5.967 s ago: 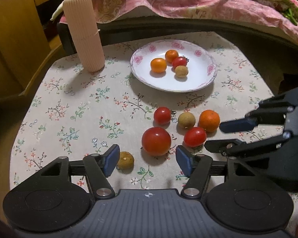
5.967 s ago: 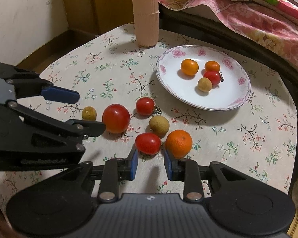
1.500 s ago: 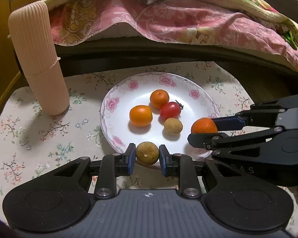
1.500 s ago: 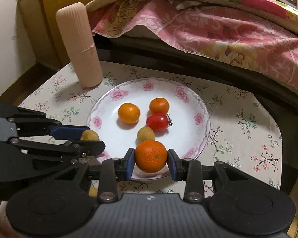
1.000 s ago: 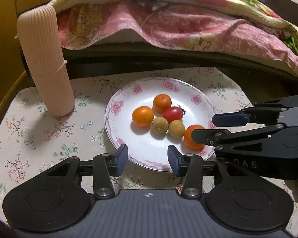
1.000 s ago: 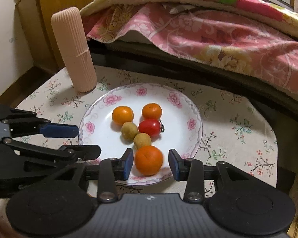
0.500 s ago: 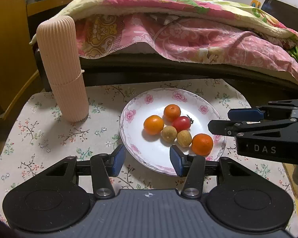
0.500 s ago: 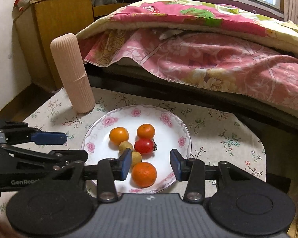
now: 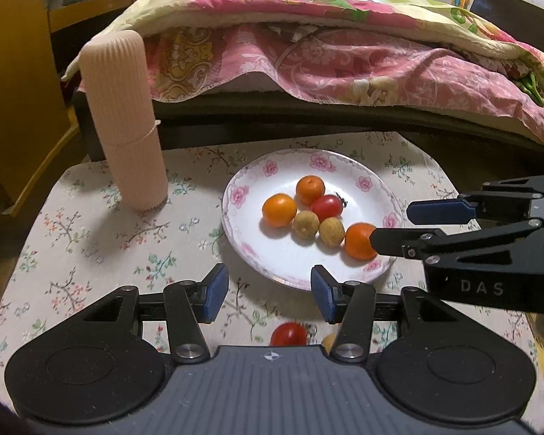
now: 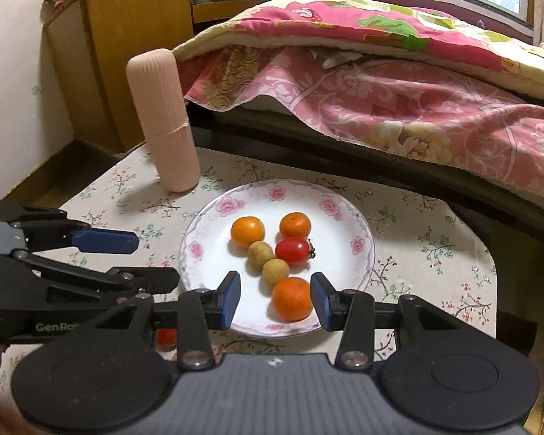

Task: Organize fruits
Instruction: 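Withdraw both open tools from the plate toward the remaining fruits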

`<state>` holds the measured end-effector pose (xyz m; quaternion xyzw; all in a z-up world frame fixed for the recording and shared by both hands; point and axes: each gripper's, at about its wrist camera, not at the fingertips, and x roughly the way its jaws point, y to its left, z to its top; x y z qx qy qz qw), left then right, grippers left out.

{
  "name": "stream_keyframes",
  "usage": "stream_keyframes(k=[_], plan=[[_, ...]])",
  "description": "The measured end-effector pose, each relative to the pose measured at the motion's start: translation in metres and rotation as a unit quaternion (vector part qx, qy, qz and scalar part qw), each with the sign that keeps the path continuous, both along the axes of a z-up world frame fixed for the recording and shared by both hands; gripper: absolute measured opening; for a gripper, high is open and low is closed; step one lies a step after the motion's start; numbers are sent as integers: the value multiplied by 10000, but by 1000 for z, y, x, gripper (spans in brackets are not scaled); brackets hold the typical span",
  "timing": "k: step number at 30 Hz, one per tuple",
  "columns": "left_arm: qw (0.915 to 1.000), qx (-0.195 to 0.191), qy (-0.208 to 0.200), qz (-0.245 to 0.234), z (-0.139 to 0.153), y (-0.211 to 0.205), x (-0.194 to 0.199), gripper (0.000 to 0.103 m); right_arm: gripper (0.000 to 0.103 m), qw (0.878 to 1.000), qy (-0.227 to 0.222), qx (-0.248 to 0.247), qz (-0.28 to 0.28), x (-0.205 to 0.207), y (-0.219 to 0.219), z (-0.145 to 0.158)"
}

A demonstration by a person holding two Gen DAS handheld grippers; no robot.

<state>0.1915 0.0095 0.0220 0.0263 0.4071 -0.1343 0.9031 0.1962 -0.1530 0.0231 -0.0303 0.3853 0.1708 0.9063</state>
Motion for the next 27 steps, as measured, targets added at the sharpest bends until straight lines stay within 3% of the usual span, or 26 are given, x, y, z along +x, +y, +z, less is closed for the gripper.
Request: stream_keyframes(k=[17, 27], plan=[[9997, 103, 229, -30, 2, 15, -50, 62, 49, 9992, 334, 165, 121, -52, 17, 2], [9979, 210, 596, 108, -6, 27, -78, 64, 49, 9966, 770, 253, -176, -76, 15, -10]])
